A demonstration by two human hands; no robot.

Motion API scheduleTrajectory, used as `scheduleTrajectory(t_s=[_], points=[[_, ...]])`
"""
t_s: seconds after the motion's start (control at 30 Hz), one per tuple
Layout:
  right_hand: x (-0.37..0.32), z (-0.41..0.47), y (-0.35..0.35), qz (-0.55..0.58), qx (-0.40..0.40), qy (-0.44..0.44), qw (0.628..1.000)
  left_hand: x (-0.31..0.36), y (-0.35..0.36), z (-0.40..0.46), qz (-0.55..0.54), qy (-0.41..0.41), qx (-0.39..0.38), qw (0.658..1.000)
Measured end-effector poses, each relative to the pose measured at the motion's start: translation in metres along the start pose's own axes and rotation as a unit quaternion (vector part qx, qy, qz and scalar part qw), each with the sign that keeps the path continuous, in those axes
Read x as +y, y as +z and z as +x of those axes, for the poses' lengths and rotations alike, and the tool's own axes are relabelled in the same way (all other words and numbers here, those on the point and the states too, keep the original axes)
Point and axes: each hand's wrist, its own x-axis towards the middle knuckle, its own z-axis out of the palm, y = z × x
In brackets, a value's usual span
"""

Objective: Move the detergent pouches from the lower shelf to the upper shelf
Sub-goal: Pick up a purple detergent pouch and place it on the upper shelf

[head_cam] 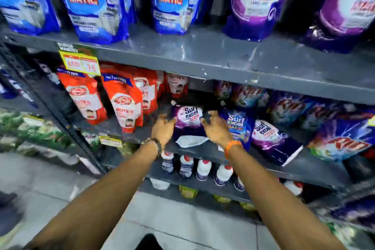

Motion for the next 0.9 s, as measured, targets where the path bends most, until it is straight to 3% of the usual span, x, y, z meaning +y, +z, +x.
scheduleTrajectory(t_s=[0.1, 0.33, 0.53, 0.67, 0.9], points=[[-0.001, 0.024, 0.010, 0.002, -0.021, 0.086, 0.996, 0.004, 0.012, 0.020, -0.081, -0.102, -0.020, 0.991], [0.003, 0.077, 0.032, 0.209, -0.059, 0.181, 0.959, 0.000, 0.025, 0.059, -0.117, -0.199, -0.045, 0.972], [0.003, 0.096, 0.047, 0.305, -0.062, 0.246, 0.918, -0.010, 0.035, 0.076, -0.112, -0.178, -0.067, 0.975], [0.005, 0.097, 0.044, 0.370, -0.091, 0.297, 0.876, -0.015, 0.033, 0.073, -0.174, -0.145, -0.046, 0.973], [0.003, 0.086, 0.034, 0.512, -0.098, 0.287, 0.804, -0.022, 0.018, 0.073, -0.206, -0.059, -0.043, 0.976]])
